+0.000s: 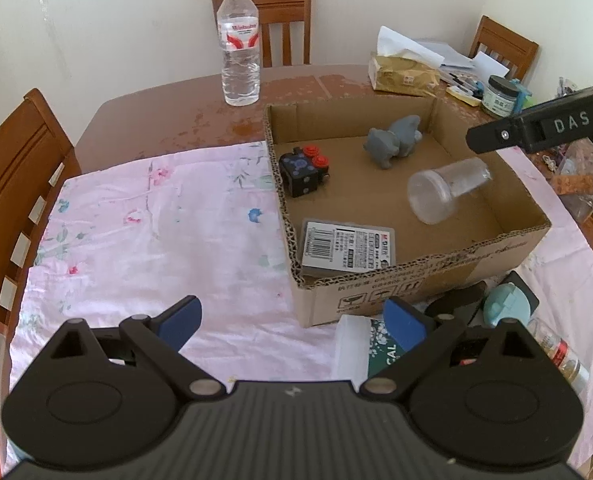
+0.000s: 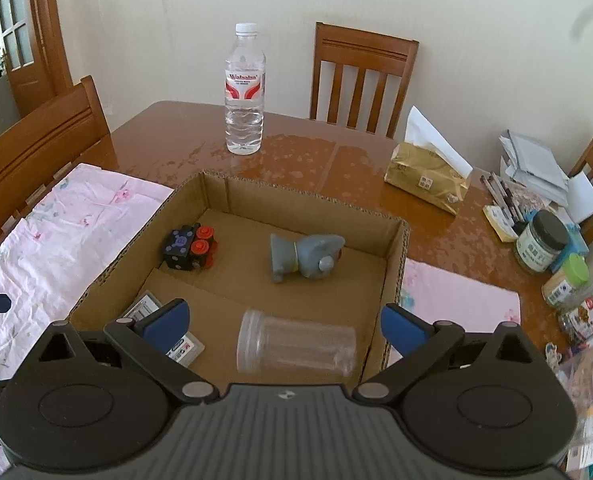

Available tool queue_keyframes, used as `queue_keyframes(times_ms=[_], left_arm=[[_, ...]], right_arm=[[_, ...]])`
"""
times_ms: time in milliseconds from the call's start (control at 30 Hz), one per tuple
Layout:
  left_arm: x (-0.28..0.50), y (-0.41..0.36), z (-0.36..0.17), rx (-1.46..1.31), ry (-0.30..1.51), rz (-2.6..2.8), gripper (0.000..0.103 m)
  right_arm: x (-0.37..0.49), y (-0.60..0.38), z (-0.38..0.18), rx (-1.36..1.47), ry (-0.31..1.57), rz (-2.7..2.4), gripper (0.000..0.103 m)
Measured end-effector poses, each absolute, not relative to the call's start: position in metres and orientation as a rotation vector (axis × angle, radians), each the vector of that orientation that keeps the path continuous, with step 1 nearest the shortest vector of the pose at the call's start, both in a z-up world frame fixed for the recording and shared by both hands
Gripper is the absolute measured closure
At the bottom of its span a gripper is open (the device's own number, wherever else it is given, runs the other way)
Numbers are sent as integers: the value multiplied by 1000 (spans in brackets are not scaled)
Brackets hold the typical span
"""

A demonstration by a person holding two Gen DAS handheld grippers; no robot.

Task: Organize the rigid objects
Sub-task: 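Withdraw both open tools from the box toward the remaining items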

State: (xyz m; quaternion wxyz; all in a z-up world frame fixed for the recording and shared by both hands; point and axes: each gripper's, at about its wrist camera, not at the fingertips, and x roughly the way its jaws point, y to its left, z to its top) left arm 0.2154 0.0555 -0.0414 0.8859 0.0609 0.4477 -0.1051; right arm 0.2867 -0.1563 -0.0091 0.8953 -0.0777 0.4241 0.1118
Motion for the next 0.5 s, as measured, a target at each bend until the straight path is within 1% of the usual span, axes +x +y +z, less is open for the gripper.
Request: queue_keyframes(times_ms=[300,433,500], left_arm=[[203,53,-35,136,922,-243,5],[191,56,-46,142,894,-262,5],[188,56,-48,151,944,-230,5]], right_arm=[[246,-164,0,-116,885,126,0],[216,-168,-18,-88,873,56,0],[203,-170,-32,-61,940,-15,0]])
